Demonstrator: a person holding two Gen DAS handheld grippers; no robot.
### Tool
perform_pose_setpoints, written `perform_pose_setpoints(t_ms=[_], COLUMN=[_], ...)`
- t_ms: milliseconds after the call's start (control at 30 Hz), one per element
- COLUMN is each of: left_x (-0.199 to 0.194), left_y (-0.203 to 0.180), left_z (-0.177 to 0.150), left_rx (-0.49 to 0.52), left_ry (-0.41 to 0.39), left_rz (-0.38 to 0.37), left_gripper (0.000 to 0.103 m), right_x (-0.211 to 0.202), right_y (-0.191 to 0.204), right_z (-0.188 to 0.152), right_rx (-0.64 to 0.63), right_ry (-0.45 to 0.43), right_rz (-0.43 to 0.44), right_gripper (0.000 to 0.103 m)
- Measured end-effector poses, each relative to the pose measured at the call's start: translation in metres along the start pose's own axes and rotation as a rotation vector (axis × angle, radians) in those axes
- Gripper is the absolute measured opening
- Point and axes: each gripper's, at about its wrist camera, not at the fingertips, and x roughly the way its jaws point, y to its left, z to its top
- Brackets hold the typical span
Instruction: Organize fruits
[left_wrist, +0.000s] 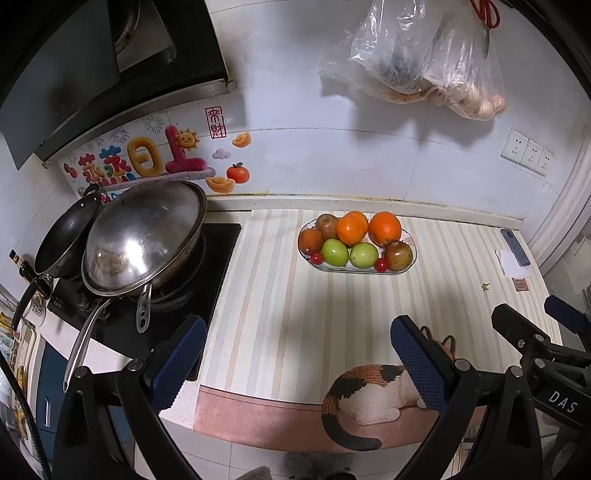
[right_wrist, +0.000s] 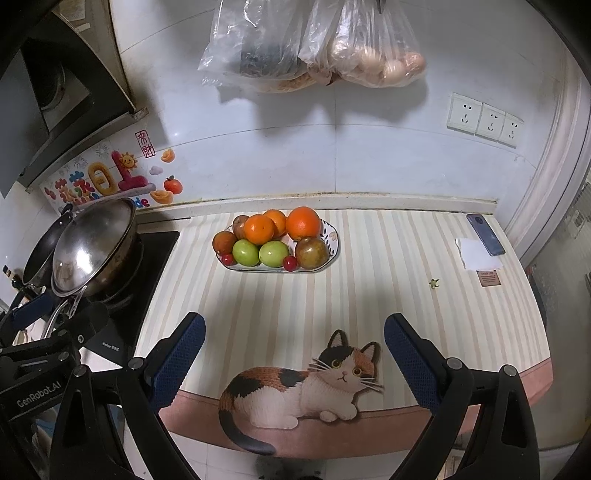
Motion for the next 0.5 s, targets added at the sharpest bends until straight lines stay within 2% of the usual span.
perform_pose_setpoints(t_ms=[500], left_x=[-0.0073], left_y=[-0.0026], left_z=[-0.0006], left_rx=[-0.005], left_ry=[-0.003], left_rz=[-0.004], left_gripper=[0.102], right_x=[-0.0039], right_y=[-0.004], right_z=[-0.0036], right_rx=[-0.003], right_ry=[-0.003], right_rz=[-0.002], right_gripper=[0.1])
